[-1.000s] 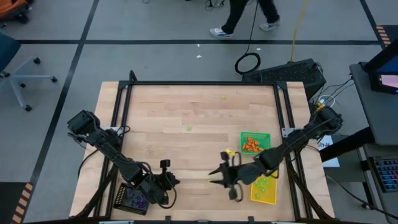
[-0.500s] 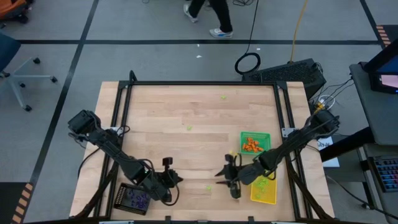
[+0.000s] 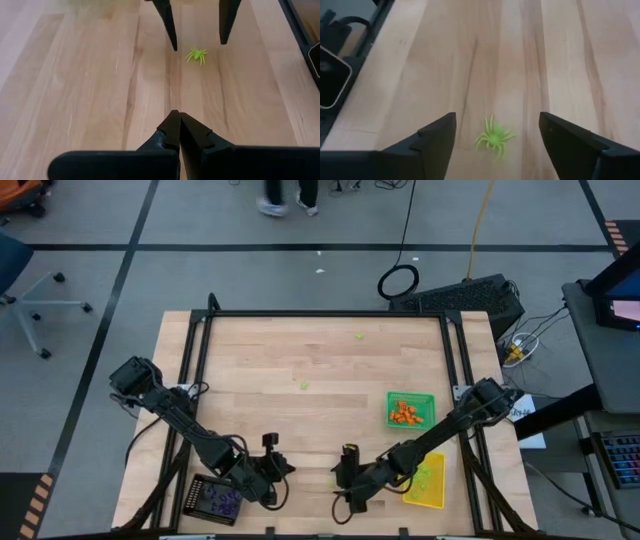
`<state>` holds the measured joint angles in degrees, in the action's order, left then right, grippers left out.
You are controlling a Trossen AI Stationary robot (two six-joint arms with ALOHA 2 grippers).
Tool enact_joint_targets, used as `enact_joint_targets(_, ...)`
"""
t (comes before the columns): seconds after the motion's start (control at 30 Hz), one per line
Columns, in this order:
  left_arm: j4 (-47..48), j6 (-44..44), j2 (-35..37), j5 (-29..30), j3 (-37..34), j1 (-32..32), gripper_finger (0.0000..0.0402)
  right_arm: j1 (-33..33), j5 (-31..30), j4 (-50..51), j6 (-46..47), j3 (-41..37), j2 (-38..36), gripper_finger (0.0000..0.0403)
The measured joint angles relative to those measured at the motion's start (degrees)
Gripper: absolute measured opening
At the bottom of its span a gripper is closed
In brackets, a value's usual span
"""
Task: Sort Halloween decoration
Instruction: Put the green spider toy into the yellow bin
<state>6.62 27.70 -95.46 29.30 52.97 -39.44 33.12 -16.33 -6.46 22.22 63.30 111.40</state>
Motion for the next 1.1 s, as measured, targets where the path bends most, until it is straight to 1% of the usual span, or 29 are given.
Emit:
enact_joint_targets(0.07,0.1,0.0,0.0,-0.3,0.0,0.0,0.0008,0.0,-0.6,-0.2,0.6,0.2,0.9,0.0278)
enact_joint_targets(0.17,0.0,-0.1,0.0,-0.3,0.0,0.0,0.0008,0.0,-1.4,-0.1,1.4,0.2,2.2,0.028)
enact_joint_targets(0.27,-0.1,-0.1,0.0,-0.3,0.0,0.0,0.0008,0.0,-0.2,-0.3,1.8,0.2,3.1,0.0274)
enact_joint_targets(0.5,-0.1,-0.1,0.0,-0.3,0.0,0.0,0.0008,0.0,-0.7,-0.3,1.7,0.3,4.5,0.0253)
enact_joint_targets(0.6,-0.1,-0.1,0.0,-0.3,0.0,0.0,0.0008,0.0,-0.7,0.6,2.0,0.3,4.3,0.0231)
enact_joint_targets(0.87,-0.1,-0.1,0.0,-0.3,0.0,0.0,0.0008,0.0,-0.5,1.9,2.6,0.3,4.2,0.015)
enact_joint_targets(0.97,-0.1,-0.1,0.0,-0.3,0.0,0.0,0.0008,0.0,-0.5,2.0,2.6,0.3,4.2,0.0129)
enact_joint_targets(1.1,-0.1,-0.1,0.0,-0.3,0.0,0.0,0.0008,0.0,-0.4,2.1,2.5,0.3,4.2,0.011)
